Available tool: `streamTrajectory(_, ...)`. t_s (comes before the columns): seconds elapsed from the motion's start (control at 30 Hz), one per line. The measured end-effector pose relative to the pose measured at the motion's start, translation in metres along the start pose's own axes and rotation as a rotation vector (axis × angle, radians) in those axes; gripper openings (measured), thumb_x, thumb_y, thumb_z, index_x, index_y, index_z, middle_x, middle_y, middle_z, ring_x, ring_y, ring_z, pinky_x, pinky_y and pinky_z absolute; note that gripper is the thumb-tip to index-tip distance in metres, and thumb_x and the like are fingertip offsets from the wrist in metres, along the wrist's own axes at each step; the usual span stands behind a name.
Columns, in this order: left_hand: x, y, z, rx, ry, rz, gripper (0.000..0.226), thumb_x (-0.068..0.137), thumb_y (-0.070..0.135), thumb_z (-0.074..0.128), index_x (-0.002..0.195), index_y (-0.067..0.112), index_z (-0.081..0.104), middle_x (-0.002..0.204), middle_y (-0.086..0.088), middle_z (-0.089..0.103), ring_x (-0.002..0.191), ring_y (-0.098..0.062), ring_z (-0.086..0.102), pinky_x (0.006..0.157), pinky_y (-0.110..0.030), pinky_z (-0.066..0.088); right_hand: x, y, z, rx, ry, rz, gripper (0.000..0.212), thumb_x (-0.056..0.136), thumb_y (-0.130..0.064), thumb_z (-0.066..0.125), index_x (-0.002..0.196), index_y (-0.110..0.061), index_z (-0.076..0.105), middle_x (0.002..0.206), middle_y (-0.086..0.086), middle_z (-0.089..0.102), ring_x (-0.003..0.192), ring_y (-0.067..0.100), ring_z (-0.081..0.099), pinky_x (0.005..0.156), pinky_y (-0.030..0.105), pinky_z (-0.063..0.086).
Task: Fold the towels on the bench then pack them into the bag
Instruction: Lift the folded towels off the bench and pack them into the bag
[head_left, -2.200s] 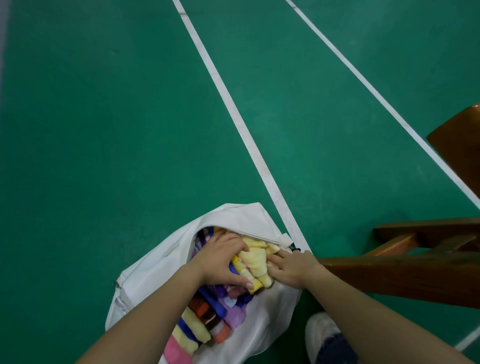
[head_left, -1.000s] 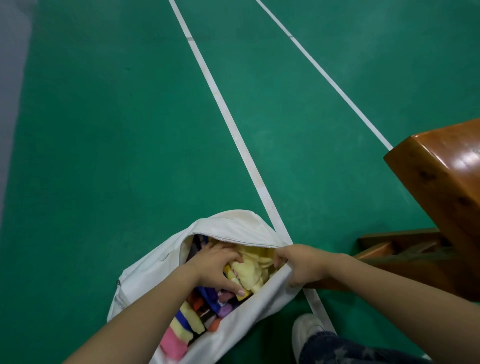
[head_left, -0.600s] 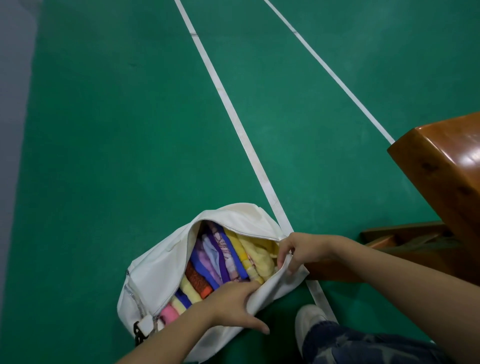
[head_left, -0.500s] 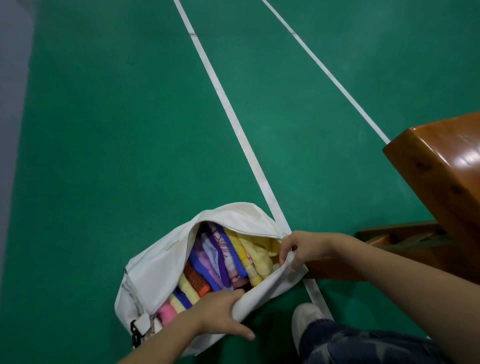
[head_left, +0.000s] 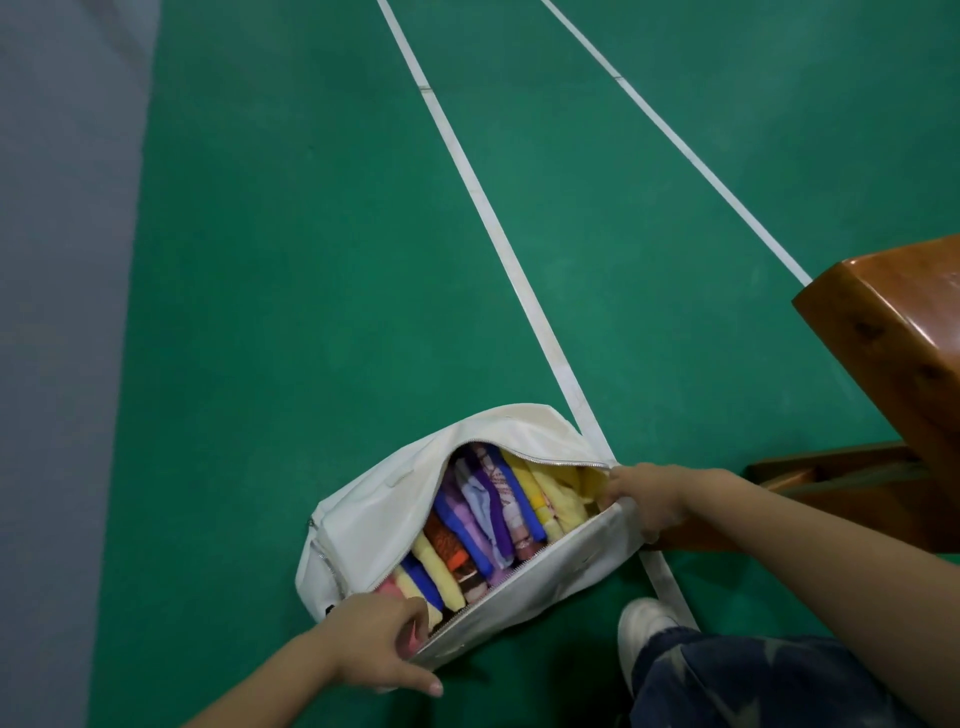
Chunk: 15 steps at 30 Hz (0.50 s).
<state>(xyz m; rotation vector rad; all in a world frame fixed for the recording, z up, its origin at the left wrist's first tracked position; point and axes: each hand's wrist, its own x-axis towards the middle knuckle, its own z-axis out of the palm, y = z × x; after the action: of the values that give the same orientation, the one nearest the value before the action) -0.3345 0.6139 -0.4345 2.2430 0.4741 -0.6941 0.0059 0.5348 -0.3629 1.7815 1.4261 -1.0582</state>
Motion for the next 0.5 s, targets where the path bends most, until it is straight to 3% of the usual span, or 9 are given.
streamTrajectory(0.1,0.002,-0.007,-0.001,0.107,0.012,0.017,0.075,0.054,0.094,0.038,0.078,0.025,0.055,0.075,0.013,0.052,0.069,-0.002,0.047,0.064,-0.019,0.036,-0.002,-0.004,-0.002,-0.083,0.049,0.006,0.052,0.080,-0.010,0.052,0.129,-0.029,0.051,0.134,0.001,0.043,0.119,0.025,0.047,0.092,0.035,0.044)
streamTrajectory(0.2,0.003,-0.015,-0.002,0.182,0.030,0.041,0.100,0.051,0.098,0.013,0.075,0.013,0.059,0.077,-0.001,0.053,0.074,-0.018,0.049,0.072,-0.022,0.036,-0.001,-0.007,-0.002,-0.248,0.098,0.039,0.047,0.088,-0.011,0.040,0.131,-0.028,0.047,0.134,0.001,0.044,0.122,0.025,0.046,0.091,0.035,0.039)
streamTrajectory(0.27,-0.001,-0.023,-0.002,0.228,-0.014,0.043,0.096,0.059,0.095,0.008,0.081,0.017,0.059,0.080,0.002,0.052,0.080,-0.016,0.048,0.094,-0.023,0.029,0.002,-0.008,0.000,-0.348,0.129,0.050,0.045,0.093,-0.012,0.037,0.135,-0.027,0.044,0.136,0.001,0.042,0.123,0.025,0.044,0.093,0.038,0.038)
streamTrajectory(0.33,-0.004,-0.032,-0.003,0.268,-0.059,0.029,0.080,0.076,0.085,0.021,0.095,0.019,0.061,0.094,0.001,0.058,0.094,-0.016,0.052,0.111,-0.030,0.012,0.007,-0.008,-0.001,-0.414,0.164,0.057,0.044,0.094,-0.013,0.037,0.136,-0.027,0.041,0.138,0.001,0.040,0.123,0.025,0.043,0.092,0.038,0.038)
streamTrajectory(0.4,-0.005,-0.039,-0.003,0.311,-0.076,0.030,0.067,0.085,0.073,0.032,0.114,0.019,0.060,0.114,0.000,0.059,0.114,-0.014,0.049,0.115,-0.032,-0.002,0.012,-0.006,-0.004,-0.472,0.196,0.054,0.042,0.093,-0.012,0.041,0.133,-0.026,0.042,0.136,0.002,0.041,0.121,0.025,0.044,0.090,0.037,0.038)
streamTrajectory(0.5,-0.003,-0.044,-0.003,0.369,-0.119,0.074,0.066,0.087,0.069,0.034,0.129,0.022,0.052,0.129,-0.003,0.054,0.130,-0.014,0.038,0.118,-0.038,-0.007,0.019,-0.001,-0.003,-0.566,0.219,0.023,0.040,0.090,-0.013,0.049,0.128,-0.026,0.044,0.132,0.001,0.046,0.119,0.024,0.046,0.090,0.037,0.036)
